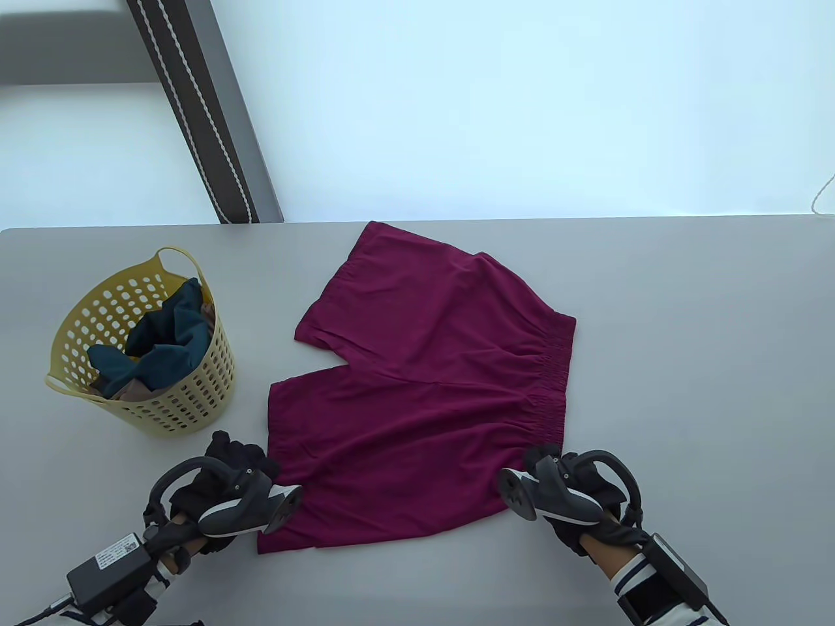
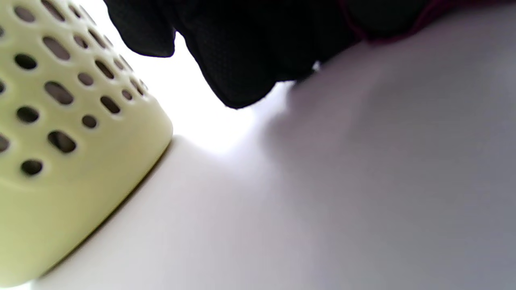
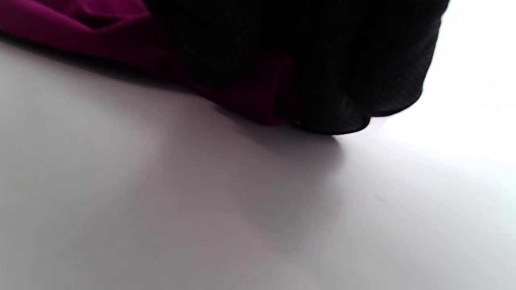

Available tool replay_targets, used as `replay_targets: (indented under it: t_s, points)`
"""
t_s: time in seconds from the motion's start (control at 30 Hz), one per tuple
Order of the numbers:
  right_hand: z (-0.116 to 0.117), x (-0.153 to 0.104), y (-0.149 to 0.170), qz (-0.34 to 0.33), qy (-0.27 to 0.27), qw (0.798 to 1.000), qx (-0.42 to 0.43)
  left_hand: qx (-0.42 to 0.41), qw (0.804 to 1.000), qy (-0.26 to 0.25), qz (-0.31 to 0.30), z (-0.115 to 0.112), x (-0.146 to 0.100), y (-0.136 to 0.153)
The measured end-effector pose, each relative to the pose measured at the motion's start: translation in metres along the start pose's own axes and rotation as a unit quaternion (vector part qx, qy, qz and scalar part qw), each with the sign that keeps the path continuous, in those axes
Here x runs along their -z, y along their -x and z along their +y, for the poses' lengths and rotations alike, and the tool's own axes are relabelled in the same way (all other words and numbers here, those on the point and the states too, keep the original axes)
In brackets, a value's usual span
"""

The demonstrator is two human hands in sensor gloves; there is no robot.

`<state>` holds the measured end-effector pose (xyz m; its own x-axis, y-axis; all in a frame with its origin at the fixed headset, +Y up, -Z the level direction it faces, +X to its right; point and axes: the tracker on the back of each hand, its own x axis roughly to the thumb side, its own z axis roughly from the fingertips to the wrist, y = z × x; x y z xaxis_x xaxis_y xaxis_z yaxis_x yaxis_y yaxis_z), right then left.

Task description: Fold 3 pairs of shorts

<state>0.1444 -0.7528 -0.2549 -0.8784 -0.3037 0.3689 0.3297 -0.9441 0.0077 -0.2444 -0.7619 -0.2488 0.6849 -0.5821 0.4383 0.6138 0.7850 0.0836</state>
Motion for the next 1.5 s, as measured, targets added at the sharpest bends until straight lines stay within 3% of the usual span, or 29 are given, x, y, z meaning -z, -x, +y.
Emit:
replay_targets:
  t_s: [0.1, 0.2, 0.23, 0.33, 0.4, 0.47, 0.6, 0.73, 0.83, 0.93, 1.03, 1.1, 1.23, 1.3, 1.37, 1.5]
  points:
    - [-0.005, 0.000, 0.010, 0.007, -0.007, 1.000, 0.008, 0.002, 1.000, 0.014, -0.016, 0.004, 0.001, -0.002]
    - [-0.018, -0.005, 0.034, 0.009, -0.045, 0.997, 0.064, -0.012, 0.996, 0.055, -0.076, 0.014, -0.004, -0.002]
    - [-0.027, -0.008, 0.047, -0.004, -0.090, 0.991, 0.103, -0.029, 0.992, 0.075, -0.101, 0.024, -0.010, 0.002]
    - [-0.053, -0.025, 0.079, -0.040, -0.145, 0.967, 0.204, -0.132, 0.977, 0.066, -0.154, 0.068, -0.033, 0.027]
    - [-0.070, -0.034, 0.102, -0.029, -0.120, 0.959, 0.254, -0.190, 0.965, 0.016, -0.178, 0.108, -0.052, 0.056]
    - [-0.082, -0.036, 0.120, -0.011, -0.099, 0.954, 0.284, -0.212, 0.961, -0.028, -0.176, 0.134, -0.058, 0.076]
    - [-0.089, -0.014, 0.138, 0.050, -0.076, 0.954, 0.284, -0.169, 0.978, -0.031, -0.122, 0.162, -0.033, 0.094]
    - [-0.072, 0.022, 0.142, 0.132, -0.079, 0.955, 0.255, -0.117, 0.992, 0.025, -0.048, 0.158, 0.019, 0.089]
    - [-0.047, 0.043, 0.139, 0.194, -0.080, 0.941, 0.264, -0.074, 0.995, 0.063, 0.009, 0.138, 0.059, 0.078]
    - [-0.021, 0.052, 0.133, 0.233, -0.088, 0.934, 0.258, -0.063, 0.995, 0.051, 0.061, 0.116, 0.084, 0.066]
    - [-0.010, 0.050, 0.127, 0.224, -0.104, 0.941, 0.230, -0.104, 0.991, 0.071, 0.056, 0.093, 0.095, 0.049]
    - [-0.012, 0.042, 0.125, 0.212, -0.092, 0.950, 0.211, -0.115, 0.990, 0.067, 0.046, 0.087, 0.092, 0.041]
    - [-0.033, 0.019, 0.127, 0.178, -0.054, 0.952, 0.244, -0.111, 0.993, -0.010, 0.040, 0.097, 0.067, 0.041]
    - [-0.045, 0.001, 0.129, 0.157, -0.009, 0.940, 0.303, -0.137, 0.987, -0.085, 0.015, 0.107, 0.042, 0.045]
    - [-0.052, -0.011, 0.130, 0.137, 0.016, 0.930, 0.341, -0.166, 0.978, -0.126, -0.010, 0.114, 0.017, 0.046]
    - [-0.051, -0.024, 0.123, 0.090, 0.002, 0.937, 0.339, -0.182, 0.968, -0.164, -0.056, 0.110, -0.030, 0.036]
